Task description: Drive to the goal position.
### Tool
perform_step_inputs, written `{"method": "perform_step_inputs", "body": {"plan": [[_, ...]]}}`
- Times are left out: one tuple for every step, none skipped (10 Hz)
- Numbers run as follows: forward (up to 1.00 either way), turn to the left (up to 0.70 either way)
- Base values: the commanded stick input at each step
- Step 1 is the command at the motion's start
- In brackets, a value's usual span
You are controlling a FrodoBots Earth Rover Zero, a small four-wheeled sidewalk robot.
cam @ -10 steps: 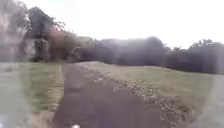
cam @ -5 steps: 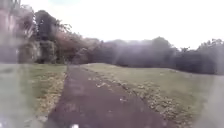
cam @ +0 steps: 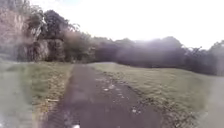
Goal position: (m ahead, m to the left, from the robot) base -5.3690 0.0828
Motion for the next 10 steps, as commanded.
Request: {"method": "perform_step_inputs", "body": {"plan": [[0.85,0.00],[0.85,0.05],[0.85,0.10],[0.85,0.18],[0.85,0.18],[0.85,0.18],[0.85,0.18],[0.85,0.10],[0.85,0.10],[0.85,0.10]]}}
